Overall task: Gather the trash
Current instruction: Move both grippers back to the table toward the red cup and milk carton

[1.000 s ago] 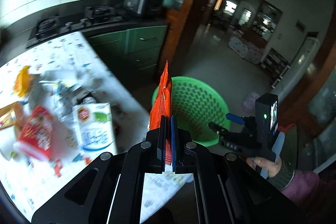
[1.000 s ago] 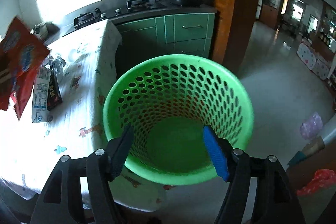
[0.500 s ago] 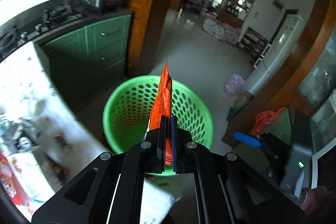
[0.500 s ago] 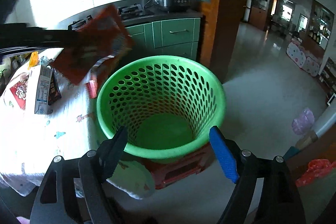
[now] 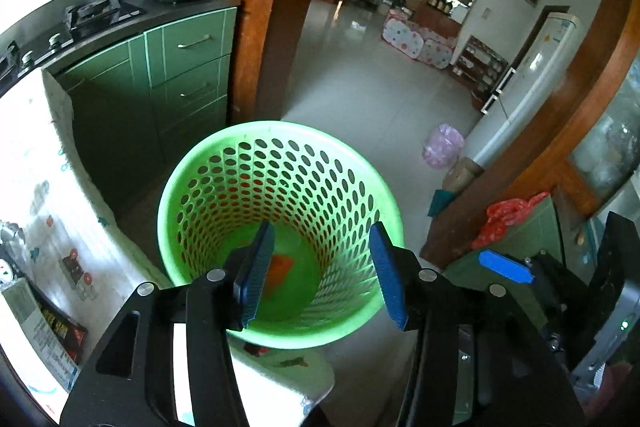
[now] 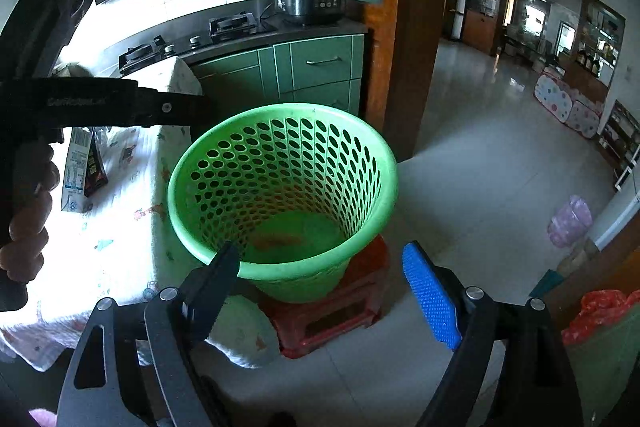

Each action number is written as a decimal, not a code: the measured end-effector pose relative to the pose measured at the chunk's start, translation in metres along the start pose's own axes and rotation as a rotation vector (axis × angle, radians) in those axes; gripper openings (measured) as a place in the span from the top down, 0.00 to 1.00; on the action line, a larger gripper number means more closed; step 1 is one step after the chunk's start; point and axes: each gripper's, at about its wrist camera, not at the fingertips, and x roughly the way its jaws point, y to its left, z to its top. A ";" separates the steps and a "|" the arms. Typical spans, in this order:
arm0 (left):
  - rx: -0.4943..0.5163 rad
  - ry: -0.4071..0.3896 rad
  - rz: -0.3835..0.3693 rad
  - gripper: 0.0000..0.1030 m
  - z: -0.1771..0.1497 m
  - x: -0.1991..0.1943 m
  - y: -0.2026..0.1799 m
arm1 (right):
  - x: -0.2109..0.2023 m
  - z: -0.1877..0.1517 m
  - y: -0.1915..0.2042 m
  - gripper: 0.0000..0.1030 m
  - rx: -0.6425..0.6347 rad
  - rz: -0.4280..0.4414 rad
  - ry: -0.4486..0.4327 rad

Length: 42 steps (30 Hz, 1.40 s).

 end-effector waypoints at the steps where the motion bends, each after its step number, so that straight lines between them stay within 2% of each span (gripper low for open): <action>1: -0.004 -0.004 0.009 0.52 -0.001 -0.003 0.001 | 0.000 0.001 0.001 0.21 -0.001 0.003 -0.001; 7: -0.059 -0.055 0.094 0.47 -0.012 -0.041 0.023 | 0.000 0.010 0.016 0.18 -0.019 0.049 -0.013; 10: -0.077 -0.086 0.174 0.47 -0.022 -0.067 0.038 | 0.002 0.017 0.031 0.17 -0.036 0.094 -0.019; 17: -0.156 -0.133 0.335 0.43 -0.044 -0.122 0.084 | 0.007 0.029 0.085 0.15 -0.106 0.204 -0.025; 24: -0.273 -0.183 0.447 0.39 -0.068 -0.179 0.136 | 0.009 0.040 0.144 0.14 -0.187 0.293 -0.028; 30: -0.372 -0.224 0.505 0.39 -0.086 -0.220 0.177 | 0.015 0.048 0.188 0.14 -0.210 0.354 -0.013; 35: -0.417 -0.245 0.540 0.39 -0.095 -0.241 0.205 | 0.028 0.058 0.230 0.14 -0.192 0.394 0.029; 42: -0.438 -0.238 0.540 0.39 -0.101 -0.252 0.234 | 0.049 0.068 0.275 0.14 -0.170 0.359 0.068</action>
